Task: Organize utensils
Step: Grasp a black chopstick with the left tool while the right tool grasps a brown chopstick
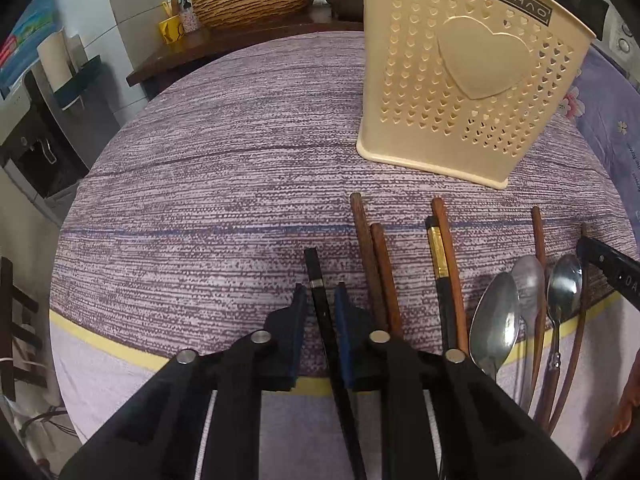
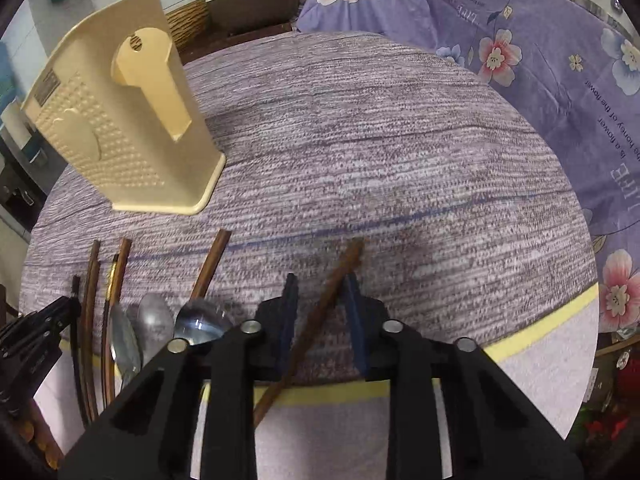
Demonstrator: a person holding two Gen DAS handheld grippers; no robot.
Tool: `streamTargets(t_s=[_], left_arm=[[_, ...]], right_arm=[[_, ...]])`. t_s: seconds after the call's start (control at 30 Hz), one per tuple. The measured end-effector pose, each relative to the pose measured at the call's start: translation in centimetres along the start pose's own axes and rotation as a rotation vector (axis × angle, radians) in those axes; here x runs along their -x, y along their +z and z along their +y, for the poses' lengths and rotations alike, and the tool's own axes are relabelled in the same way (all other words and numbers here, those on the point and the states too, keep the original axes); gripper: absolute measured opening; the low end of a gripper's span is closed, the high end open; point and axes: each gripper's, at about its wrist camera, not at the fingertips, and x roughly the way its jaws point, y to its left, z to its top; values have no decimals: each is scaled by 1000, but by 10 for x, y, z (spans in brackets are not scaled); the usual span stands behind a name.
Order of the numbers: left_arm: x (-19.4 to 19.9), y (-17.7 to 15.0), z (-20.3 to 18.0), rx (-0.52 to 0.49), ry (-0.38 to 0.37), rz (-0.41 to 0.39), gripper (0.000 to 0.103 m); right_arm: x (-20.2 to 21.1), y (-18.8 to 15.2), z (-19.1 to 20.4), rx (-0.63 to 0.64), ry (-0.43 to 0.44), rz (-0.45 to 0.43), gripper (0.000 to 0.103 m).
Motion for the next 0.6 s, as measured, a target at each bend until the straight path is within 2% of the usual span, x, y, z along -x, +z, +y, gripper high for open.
streamTargets(t_s=[0.17, 0.4, 0.6], left_arm=[[-2, 4, 1, -6, 9, -9, 10], [-5, 10, 9, 10, 4, -12, 10], [16, 16, 26, 67, -52, -68, 10]], right_arm=[[-5, 5, 1, -2, 12, -10, 11], [-4, 12, -7, -32, 104, -2, 9], [25, 13, -7, 5, 188, -77, 9]])
